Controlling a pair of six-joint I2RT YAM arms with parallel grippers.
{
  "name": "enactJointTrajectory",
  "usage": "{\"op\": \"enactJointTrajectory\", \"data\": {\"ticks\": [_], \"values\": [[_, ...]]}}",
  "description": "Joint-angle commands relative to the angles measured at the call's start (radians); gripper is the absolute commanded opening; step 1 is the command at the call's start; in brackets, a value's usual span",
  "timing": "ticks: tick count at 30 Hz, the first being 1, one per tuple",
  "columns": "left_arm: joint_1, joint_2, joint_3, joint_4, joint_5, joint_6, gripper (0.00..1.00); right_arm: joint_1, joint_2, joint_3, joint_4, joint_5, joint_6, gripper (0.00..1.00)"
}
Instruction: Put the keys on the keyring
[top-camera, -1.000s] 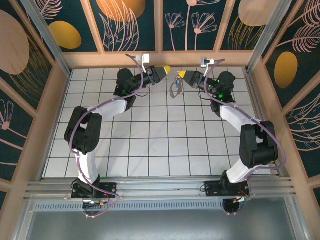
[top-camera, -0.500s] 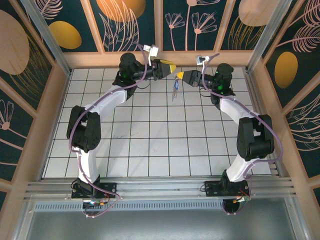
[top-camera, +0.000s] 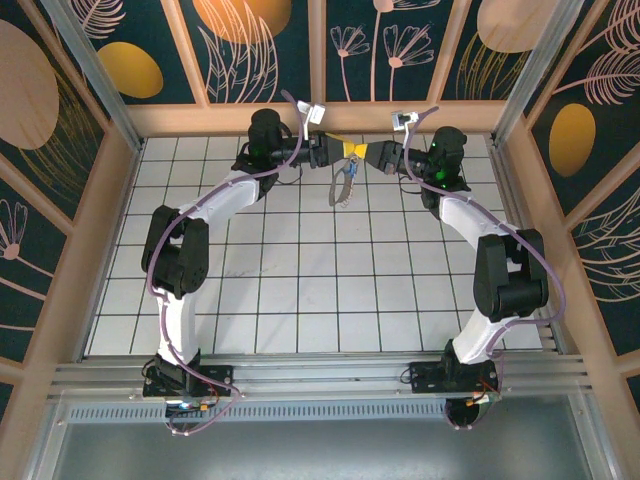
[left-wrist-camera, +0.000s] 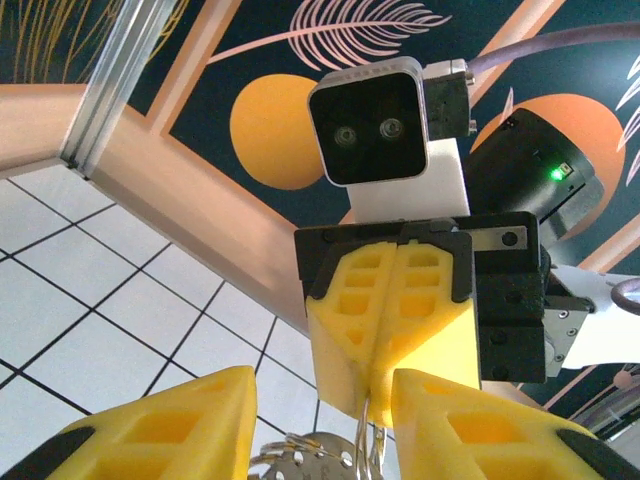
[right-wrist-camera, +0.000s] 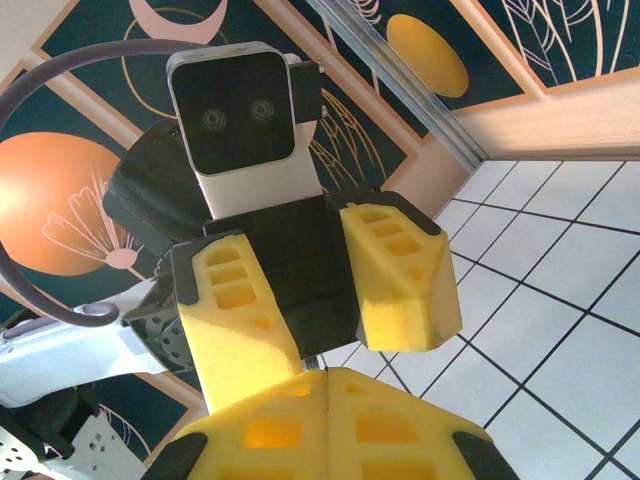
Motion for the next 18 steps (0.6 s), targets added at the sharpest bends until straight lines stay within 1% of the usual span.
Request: {"op": "enactJointTrajectory", "data": {"ticks": [1,7,13,18], "values": [[0.004,0.006,0.024,0.027,0.037,0.000,0.39,-0.008,0.003,0.026,0.044,-0.012,-0.001,0.00],[0.002,-0.005,-0.008,0.068,0.055,-0.012,0.39,-0.011,0.007,0.024,0.049,-0.001,0.004,0.00],[0.001,-0.006,-0.021,0.101,0.074,-0.030,0.33,-0.014,0.014,0.024,0.056,0.002,0.012,0.00],[-0.004,0.001,-0.020,0.109,0.074,-0.033,0.32,-0.014,0.020,0.020,0.071,0.002,0.025,0.00]]}}
